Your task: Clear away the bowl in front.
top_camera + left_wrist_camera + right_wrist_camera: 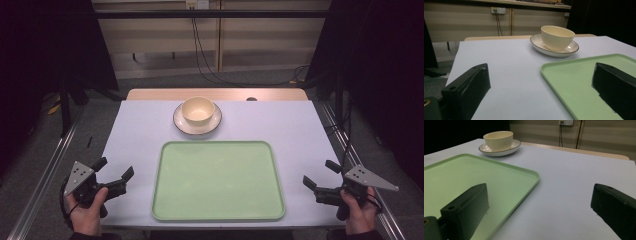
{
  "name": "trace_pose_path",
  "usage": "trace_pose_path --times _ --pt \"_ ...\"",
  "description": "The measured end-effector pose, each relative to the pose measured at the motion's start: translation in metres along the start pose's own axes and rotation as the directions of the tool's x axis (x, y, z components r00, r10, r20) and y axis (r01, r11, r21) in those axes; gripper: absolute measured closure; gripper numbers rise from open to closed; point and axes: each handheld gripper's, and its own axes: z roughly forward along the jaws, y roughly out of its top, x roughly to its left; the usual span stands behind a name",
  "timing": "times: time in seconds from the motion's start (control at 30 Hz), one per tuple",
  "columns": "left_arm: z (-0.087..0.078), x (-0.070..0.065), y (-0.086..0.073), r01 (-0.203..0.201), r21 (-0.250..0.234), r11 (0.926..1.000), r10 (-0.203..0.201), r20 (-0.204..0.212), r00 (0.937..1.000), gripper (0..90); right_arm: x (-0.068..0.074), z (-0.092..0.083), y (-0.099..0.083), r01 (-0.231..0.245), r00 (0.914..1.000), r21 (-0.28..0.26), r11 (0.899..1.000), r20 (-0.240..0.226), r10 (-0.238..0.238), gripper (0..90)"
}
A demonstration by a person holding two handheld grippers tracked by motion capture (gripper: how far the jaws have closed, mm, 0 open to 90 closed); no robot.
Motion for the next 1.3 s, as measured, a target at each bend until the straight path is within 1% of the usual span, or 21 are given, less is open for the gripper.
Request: trace_pose_path --times 0.13,0.37,0.4,0.47,0.53,0.57,0.6,0.67,0.7,0.73,0.83,0.9,0.97,1.0,1.03,1.07,1.1,1.13,1.17,1.2,1.3 --pt "0.002 0.0 0.002 0.0 0.008 1.0 0.0 0.004 1.0 1.8 -0.001 0.001 0.0 -0.002 1.0 -0.002 1.0 0.0 0.002 0.8" --pt "0.014 0.001 0.01 0.001 0.061 0.9981 -0.003 0.033 0.9995 2.2 -0.003 0.002 -0.001 -0.005 1.0 -0.006 1.0 0.004 0.005 0.9" --pt "0.022 -0.001 0.013 -0.002 0.072 0.9974 -0.001 0.031 0.9995 2.4 -0.003 0.001 -0.001 -0.018 0.9998 -0.005 1.0 0.004 0.018 0.9" --pt "0.026 -0.001 0.014 -0.012 0.079 0.9968 0.009 0.036 0.9993 2.5 -0.003 0.001 -0.001 -0.026 0.9996 -0.014 1.0 0.009 0.027 0.9" --pt "0.039 -0.001 0.02 -0.012 0.103 0.9947 0.006 0.055 0.9984 3.4 -0.003 0.002 -0.001 -0.023 0.9997 -0.012 1.0 0.007 0.023 0.9" --pt "0.039 -0.001 0.02 -0.012 0.103 0.9947 0.006 0.055 0.9984 3.9 -0.003 0.002 -0.001 -0.023 0.9997 -0.012 1.0 0.007 0.023 0.9" --pt "0.046 -0.002 0.025 0.003 0.113 0.9936 -0.007 0.035 0.9994 4.4 -0.003 0.001 -0.001 -0.014 0.9999 -0.005 1.0 0.006 0.014 0.9" --pt "0.049 -0.002 0.027 0.013 0.12 0.9926 -0.017 0.039 0.9991 5.3 -0.002 0.001 -0.001 -0.025 0.9997 -0.013 1.0 0.004 0.025 0.9" --pt "0.051 -0.002 0.029 0.009 0.122 0.9925 -0.016 0.058 0.9982 5.7 -0.003 0.001 -0.001 -0.021 0.9998 -0.01 1.0 0.006 0.021 0.9" --pt "0.053 -0.003 0.031 -0.003 0.117 0.9931 -0.003 0.05 0.9988 5.8 -0.003 0.001 -0.001 -0.024 0.9997 -0.013 1.0 0.005 0.024 0.9" --pt "0.058 -0.005 0.037 -0.026 0.126 0.9917 0.017 0.069 0.9975 7.0 -0.002 0.002 -0.001 -0.025 0.9997 -0.007 1.0 0.001 0.025 0.9" --pt "0.061 -0.011 0.042 -0.029 0.156 0.9873 0.017 0.076 0.997 6.6 -0.002 0.002 -0.001 -0.009 1.0 -0.004 1.0 -0.005 0.009 0.9" --pt "0.063 -0.018 0.047 -0.052 0.165 0.985 0.038 0.088 0.9954 6.1 -0.002 0.001 -0.001 -0.012 0.9999 -0.009 1.0 0.001 0.012 0.9" --pt "0.066 -0.021 0.05 -0.073 0.163 0.984 0.06 0.082 0.9948 6.2 -0.002 0.001 -0.001 -0.017 0.9999 -0.007 1.0 -0.001 0.017 0.9" --pt "0.068 -0.023 0.052 -0.095 0.168 0.9812 0.083 0.08 0.9933 6.4 -0.001 0.001 -0.001 -0.029 0.9996 -0.013 0.999 0.0 0.029 0.9" --pt "0.073 -0.026 0.056 -0.12 0.189 0.9745 0.106 0.086 0.9907 6.4 -0.001 0.001 0.0 -0.025 0.9997 -0.017 1.0 0.0 0.024 0.9" --pt "0.073 -0.026 0.056 -0.12 0.189 0.9745 0.106 0.086 0.9907 6.5 -0.001 0.001 0.0 -0.025 0.9997 -0.017 1.0 0.0 0.024 0.9" --pt "0.079 -0.029 0.06 -0.137 0.21 0.9681 0.118 0.1 0.9879 6.5 -0.001 0.001 0.0 -0.007 1.0 -0.01 1.0 -0.002 0.007 0.9" --pt "0.079 -0.029 0.06 -0.137 0.21 0.9681 0.118 0.1 0.9879 6.5 -0.001 0.001 0.0 -0.007 1.0 -0.01 1.0 -0.002 0.007 0.9" --pt "0.086 -0.031 0.062 -0.147 0.221 0.964 0.124 0.114 0.9857 6.4 -0.001 0.0 0.0 -0.007 1.0 -0.011 1.0 -0.004 0.007 0.9" --pt "0.093 -0.032 0.064 -0.138 0.23 0.9634 0.111 0.126 0.9857 6.9 -0.001 -0.001 0.0 -0.005 1.0 -0.014 1.0 -0.005 0.005 0.9"
